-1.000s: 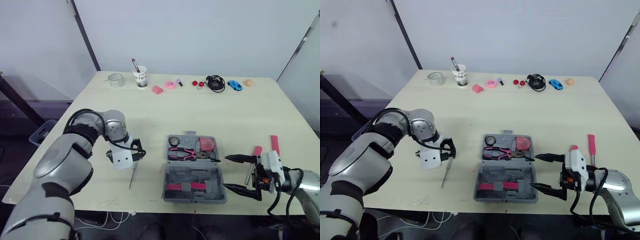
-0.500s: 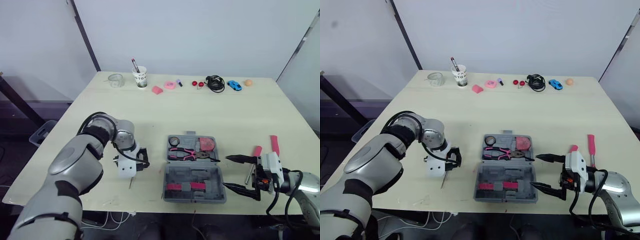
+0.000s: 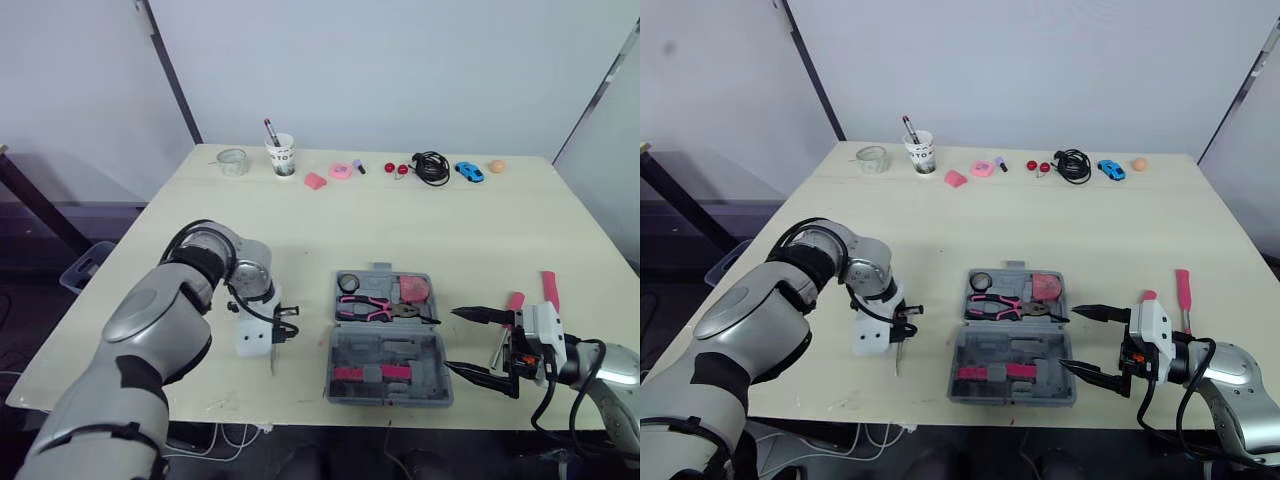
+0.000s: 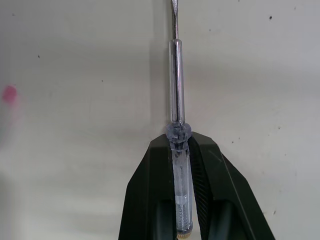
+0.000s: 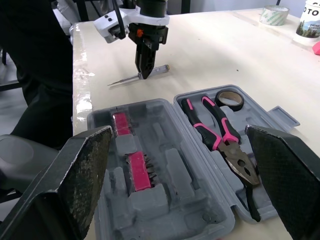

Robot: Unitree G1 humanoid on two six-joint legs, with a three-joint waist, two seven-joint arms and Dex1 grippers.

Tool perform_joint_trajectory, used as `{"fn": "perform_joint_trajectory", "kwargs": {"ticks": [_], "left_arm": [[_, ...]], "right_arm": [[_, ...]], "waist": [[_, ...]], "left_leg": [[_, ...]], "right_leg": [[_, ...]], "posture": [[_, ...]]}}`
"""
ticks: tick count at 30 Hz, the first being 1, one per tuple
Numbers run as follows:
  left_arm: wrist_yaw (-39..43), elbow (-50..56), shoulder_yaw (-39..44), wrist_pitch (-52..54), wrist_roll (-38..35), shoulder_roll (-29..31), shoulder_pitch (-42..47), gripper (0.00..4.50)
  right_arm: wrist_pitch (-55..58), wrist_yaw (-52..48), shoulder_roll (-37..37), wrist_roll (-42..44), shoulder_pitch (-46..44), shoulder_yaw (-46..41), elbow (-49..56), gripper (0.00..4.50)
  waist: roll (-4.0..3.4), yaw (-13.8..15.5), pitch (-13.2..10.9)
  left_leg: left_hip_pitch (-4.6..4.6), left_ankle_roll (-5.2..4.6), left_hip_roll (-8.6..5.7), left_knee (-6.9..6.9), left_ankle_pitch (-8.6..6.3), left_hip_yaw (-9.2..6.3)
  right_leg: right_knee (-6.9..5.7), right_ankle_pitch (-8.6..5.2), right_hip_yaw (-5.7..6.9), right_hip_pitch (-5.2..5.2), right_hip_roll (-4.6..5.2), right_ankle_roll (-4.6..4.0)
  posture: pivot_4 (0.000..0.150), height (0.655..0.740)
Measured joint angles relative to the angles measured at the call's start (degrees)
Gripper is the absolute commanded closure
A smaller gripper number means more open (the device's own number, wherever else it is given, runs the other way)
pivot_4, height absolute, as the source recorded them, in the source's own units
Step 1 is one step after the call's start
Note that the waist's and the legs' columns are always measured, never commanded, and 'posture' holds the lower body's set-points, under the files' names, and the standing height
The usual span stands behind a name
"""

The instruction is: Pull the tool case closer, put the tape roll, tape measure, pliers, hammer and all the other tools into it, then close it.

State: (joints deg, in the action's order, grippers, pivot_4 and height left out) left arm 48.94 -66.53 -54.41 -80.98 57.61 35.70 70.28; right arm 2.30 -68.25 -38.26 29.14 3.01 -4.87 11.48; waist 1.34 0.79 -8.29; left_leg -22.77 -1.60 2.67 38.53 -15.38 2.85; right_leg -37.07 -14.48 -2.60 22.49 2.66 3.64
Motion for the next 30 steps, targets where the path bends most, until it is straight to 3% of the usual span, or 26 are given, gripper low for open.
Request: {"fn": "perform_joint_trajectory", "kwargs": {"ticks": [10, 18, 24, 27, 30], "left_arm": [[7.9, -1.5, 5.0, -0.2, -14.1, 7.1, -0.2, 4.46], [15.0, 14.6, 17.2, 19.5, -32.6, 14.8, -13.7, 4.46], [15.5, 34.5, 28.4, 42.8, -40.3, 20.2, -28.0, 4.46], [15.1, 49.5, 36.2, 65.0, -45.5, 20.9, -37.5, 4.46], [14.5, 67.0, 44.7, 94.1, -54.3, 19.7, -46.6, 4.46]], "right_arm": [[-0.9, 0.0, 0.4, -0.3, 0.7, 0.2, -0.1, 0.00], [-1.4, -0.1, 0.8, -0.8, 0.7, 0.6, -0.4, 0.00], [-1.7, -0.2, 0.9, -0.9, 0.6, 0.7, -0.8, 0.00], [-1.8, -0.3, 1.0, -0.9, 0.2, 1.1, -1.1, 0.00], [-1.9, -0.6, 1.1, -0.9, -0.2, 1.5, -1.5, 0.00]], "waist": [[0.12, 0.1, -0.1], [0.12, -0.2, -0.1], [0.08, -0.1, -0.1], [0.06, -0.2, -0.1], [0.06, -0.1, -0.1]], "left_leg": [[-0.04, 0.00, 0.02, 0.03, 0.00, -0.01], [0.02, 0.01, 0.07, 0.07, 0.00, -0.01], [0.07, 0.01, 0.10, 0.13, 0.01, 0.01], [0.05, 0.01, 0.12, 0.15, 0.01, 0.00], [0.05, 0.02, 0.14, 0.16, 0.01, -0.04]], "right_leg": [[-0.05, 0.00, 0.05, 0.03, 0.01, 0.00], [-0.53, -0.02, 0.07, 0.20, 0.01, -0.02], [-0.64, -0.03, 0.06, 0.19, 0.00, -0.03], [-0.65, -0.03, 0.08, 0.20, 0.00, -0.02], [-0.67, -0.04, 0.11, 0.19, 0.00, -0.02]], "posture": [[0.150, 0.7400], [0.150, 0.7400], [0.150, 0.7400], [0.150, 0.7400], [0.150, 0.7400]]}}
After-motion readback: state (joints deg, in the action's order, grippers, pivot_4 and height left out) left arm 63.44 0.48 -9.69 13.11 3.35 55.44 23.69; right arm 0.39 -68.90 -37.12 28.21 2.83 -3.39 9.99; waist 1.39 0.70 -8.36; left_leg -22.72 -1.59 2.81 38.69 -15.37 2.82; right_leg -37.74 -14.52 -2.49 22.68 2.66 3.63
